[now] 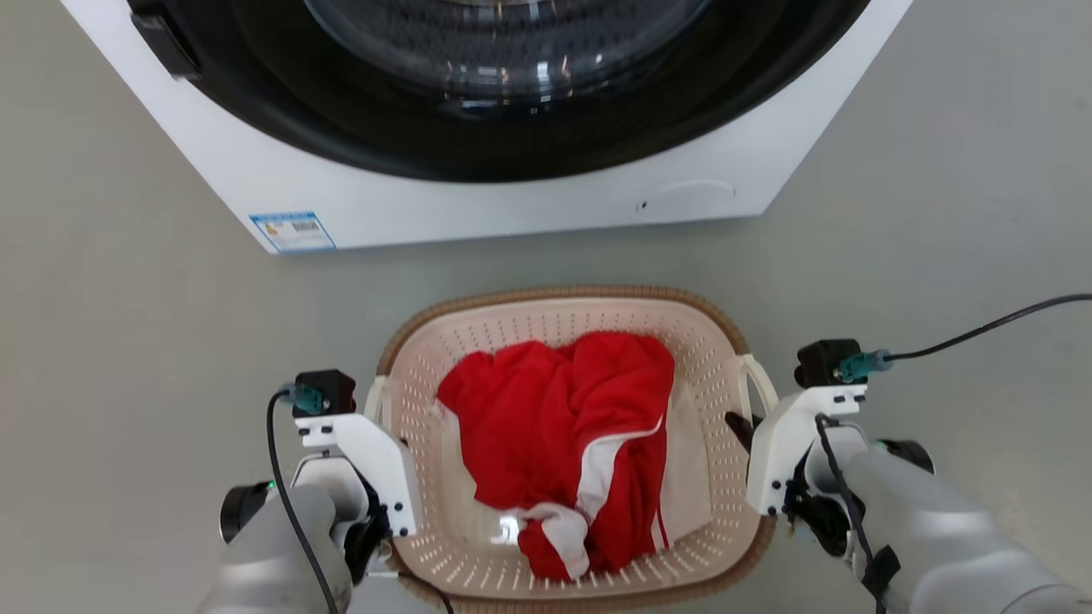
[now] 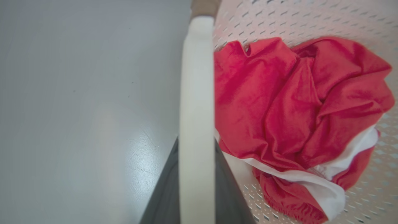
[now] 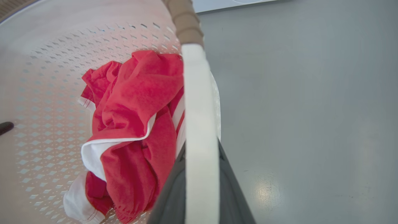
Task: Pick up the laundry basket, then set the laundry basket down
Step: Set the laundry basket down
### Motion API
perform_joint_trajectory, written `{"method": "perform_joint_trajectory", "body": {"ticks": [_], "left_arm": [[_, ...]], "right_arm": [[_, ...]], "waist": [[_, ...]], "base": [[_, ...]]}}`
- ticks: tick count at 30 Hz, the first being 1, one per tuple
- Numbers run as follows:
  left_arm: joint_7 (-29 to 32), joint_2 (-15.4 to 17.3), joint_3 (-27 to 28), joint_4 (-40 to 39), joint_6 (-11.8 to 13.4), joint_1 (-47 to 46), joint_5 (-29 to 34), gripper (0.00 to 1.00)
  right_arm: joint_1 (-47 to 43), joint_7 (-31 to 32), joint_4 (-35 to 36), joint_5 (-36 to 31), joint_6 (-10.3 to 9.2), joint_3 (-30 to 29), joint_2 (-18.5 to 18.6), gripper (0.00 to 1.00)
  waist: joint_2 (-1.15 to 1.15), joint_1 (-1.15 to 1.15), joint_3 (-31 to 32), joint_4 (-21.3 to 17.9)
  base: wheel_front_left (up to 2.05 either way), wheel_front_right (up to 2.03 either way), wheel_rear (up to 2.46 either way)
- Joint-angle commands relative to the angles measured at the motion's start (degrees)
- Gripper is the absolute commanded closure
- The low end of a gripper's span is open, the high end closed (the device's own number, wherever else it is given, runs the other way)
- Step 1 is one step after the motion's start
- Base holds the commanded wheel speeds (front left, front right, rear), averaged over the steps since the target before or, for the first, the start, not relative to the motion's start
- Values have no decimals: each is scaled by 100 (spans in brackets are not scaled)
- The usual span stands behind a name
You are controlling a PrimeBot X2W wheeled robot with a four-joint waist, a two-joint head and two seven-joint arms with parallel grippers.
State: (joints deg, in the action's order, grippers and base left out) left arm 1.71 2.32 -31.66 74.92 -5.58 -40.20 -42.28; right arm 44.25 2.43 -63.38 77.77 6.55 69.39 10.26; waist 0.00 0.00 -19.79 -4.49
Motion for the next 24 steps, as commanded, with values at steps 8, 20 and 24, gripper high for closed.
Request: {"method": "perform_joint_trajectory", "body": {"ticks": [8, 20, 24], "left_arm": [[-492, 154, 51, -97, 95, -558, 106, 100], [-833, 179, 16, -97, 258, -1028, 145, 100], [-946, 169, 10, -97, 313, -1176, 135, 100]], "right_arm": [[273, -452, 232, 121, 94, 59, 24, 100], [596, -820, 258, 194, 94, 97, 72, 100], [721, -974, 272, 195, 94, 132, 93, 100]], "waist": [[0, 0, -793, 26], [0, 0, -1553, 73], [0, 0, -1817, 92]], "base": [[0, 0, 0], [0, 0, 0], [0, 0, 0]]}}
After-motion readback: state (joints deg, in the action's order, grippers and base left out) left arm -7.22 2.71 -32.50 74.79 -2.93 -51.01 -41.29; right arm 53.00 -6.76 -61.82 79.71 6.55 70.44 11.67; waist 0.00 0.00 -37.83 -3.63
